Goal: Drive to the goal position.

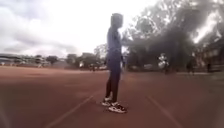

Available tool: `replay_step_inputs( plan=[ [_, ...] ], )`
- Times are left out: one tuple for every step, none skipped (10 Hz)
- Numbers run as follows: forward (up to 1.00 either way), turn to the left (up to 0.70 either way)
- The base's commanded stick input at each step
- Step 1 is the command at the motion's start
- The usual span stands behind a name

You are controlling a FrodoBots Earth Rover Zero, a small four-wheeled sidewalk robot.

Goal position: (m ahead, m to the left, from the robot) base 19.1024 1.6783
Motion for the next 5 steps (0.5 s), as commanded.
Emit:
replay_step_inputs(
  plan=[
    [0.85, 0.00],
    [0.85, 0.00],
    [0.85, 0.00],
    [0.85, 0.00],
    [0.85, 0.00]
  ],
)
